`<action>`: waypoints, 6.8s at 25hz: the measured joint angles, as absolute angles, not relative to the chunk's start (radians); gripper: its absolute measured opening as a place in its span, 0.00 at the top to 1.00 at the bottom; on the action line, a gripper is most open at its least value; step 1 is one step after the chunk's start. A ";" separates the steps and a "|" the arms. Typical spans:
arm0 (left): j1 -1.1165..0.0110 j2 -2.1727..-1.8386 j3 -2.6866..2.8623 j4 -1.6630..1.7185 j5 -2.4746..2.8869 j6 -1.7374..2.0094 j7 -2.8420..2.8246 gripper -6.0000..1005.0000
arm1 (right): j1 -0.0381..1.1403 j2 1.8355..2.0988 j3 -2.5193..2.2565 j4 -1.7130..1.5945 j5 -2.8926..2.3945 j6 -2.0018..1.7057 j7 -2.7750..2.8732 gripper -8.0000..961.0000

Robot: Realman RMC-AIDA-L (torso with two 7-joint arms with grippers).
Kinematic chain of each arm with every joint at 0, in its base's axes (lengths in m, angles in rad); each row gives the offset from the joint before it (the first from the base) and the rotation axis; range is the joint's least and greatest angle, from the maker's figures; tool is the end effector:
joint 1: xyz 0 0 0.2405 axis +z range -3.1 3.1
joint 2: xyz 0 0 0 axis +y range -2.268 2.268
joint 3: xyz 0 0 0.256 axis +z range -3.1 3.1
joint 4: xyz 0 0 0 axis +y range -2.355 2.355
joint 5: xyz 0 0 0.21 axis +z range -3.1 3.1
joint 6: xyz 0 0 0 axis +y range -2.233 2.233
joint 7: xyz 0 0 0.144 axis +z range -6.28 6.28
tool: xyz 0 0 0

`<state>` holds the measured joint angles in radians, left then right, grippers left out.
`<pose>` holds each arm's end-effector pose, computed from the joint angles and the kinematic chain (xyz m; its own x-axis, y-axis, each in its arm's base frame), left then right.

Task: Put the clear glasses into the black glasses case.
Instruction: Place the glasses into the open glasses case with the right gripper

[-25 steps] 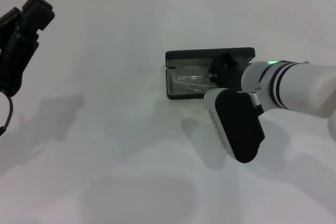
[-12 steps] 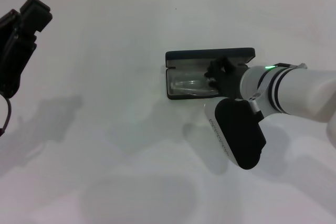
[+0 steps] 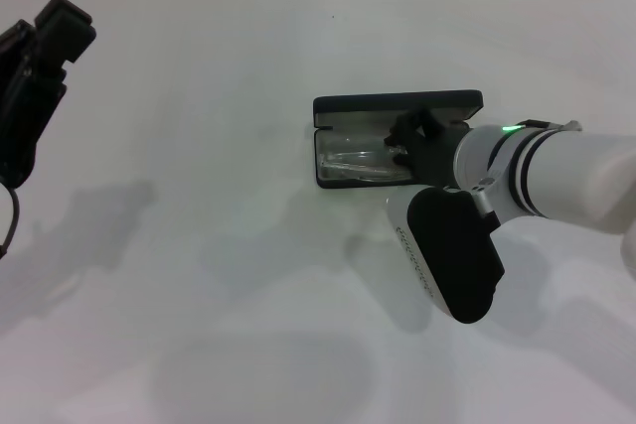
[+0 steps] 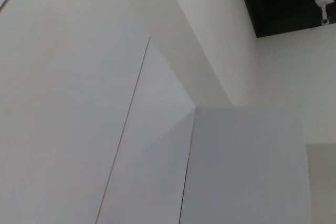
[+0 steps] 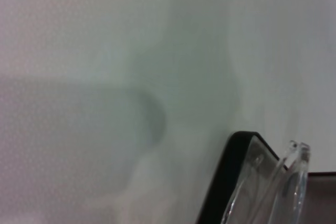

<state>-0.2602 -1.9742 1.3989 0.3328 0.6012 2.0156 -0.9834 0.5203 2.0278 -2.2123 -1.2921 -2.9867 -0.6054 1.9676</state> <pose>-0.2618 0.2353 0.0557 0.1748 -0.0943 0.9801 0.4059 -0.9000 -0.1590 0.1460 0.3459 -0.1134 0.5139 0.5779 0.6340 0.8349 -0.5068 -0.2147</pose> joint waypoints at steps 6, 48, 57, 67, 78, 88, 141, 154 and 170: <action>-0.259 -1.974 1.399 0.333 0.601 2.016 -0.983 0.90 | 0.508 2.028 -2.210 -1.321 -2.987 -0.621 1.963 0.81; -0.256 -1.974 1.397 0.333 0.600 2.016 -0.983 0.90 | 0.453 2.028 -2.158 -1.381 -2.987 -0.648 1.897 0.72; -0.252 -1.979 1.397 0.333 0.600 2.016 -0.983 0.90 | 0.437 2.028 -2.148 -1.413 -2.983 -0.688 1.910 0.72; -0.249 -1.980 1.397 0.334 0.607 2.017 -0.983 0.90 | 0.417 2.028 -2.118 -1.459 -2.962 -0.697 1.940 0.73; -0.235 -1.981 1.397 0.337 0.608 2.028 -0.983 0.90 | 0.402 2.028 -2.120 -1.490 -2.943 -0.729 1.942 0.73; -0.235 -1.984 1.397 0.335 0.607 2.028 -0.983 0.90 | 0.386 2.027 -2.143 -1.471 -2.944 -0.644 1.946 0.73; -0.232 -1.985 1.385 0.333 0.599 2.028 -0.982 0.90 | 0.351 2.028 -2.159 -1.412 -2.964 -0.577 1.911 0.76; -0.230 -1.986 1.385 0.333 0.598 2.028 -0.982 0.90 | 0.355 2.026 -2.162 -1.370 -2.967 -0.497 1.901 0.89; -0.234 -1.986 1.385 0.333 0.598 2.028 -0.982 0.90 | 0.344 2.028 -2.171 -1.371 -2.984 -0.485 1.886 0.98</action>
<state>-0.2335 -1.9865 1.3852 0.3329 0.5981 2.0278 -0.9817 0.3444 2.0279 -2.1706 -1.3707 -2.9835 -0.4854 1.8855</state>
